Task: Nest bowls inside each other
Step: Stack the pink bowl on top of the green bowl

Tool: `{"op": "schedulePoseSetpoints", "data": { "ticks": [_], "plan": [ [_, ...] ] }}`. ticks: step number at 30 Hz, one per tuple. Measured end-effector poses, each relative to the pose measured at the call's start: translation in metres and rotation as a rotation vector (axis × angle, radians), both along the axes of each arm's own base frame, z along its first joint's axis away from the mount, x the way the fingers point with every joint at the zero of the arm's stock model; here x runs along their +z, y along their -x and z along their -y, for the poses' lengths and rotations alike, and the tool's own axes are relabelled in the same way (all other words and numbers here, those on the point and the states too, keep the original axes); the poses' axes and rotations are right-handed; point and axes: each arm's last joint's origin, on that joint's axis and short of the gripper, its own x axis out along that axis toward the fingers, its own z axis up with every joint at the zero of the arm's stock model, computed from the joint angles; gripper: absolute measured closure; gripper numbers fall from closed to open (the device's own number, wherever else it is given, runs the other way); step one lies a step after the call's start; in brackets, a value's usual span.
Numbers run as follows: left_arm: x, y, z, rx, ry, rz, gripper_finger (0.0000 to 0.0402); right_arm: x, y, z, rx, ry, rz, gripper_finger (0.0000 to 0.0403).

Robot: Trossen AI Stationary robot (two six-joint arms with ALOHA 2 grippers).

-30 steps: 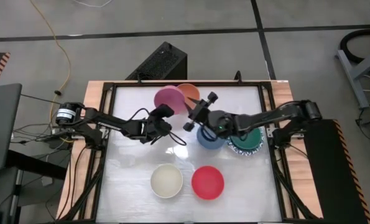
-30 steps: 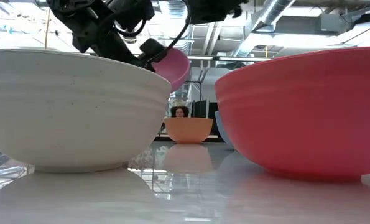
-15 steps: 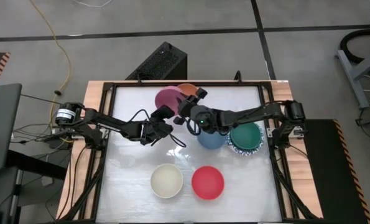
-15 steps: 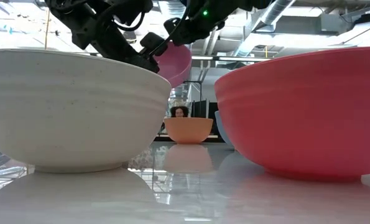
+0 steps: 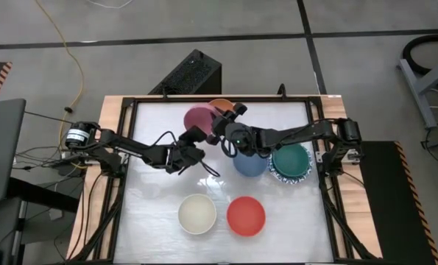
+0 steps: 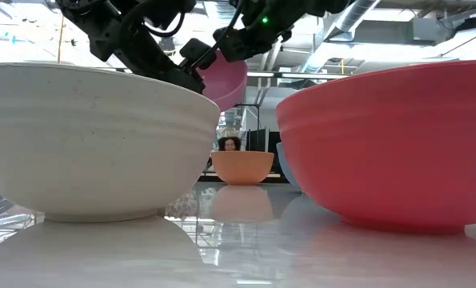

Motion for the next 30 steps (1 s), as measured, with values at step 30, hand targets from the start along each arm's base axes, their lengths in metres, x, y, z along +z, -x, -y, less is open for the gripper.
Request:
{"op": "schedulePoseSetpoints", "data": {
  "ticks": [30],
  "plan": [
    [-0.002, 0.003, 0.008, -0.013, -0.020, -0.063, 0.0399, -0.010, 0.002, 0.001, 0.007, -0.156, 0.060, 0.0394]
  ]
}}
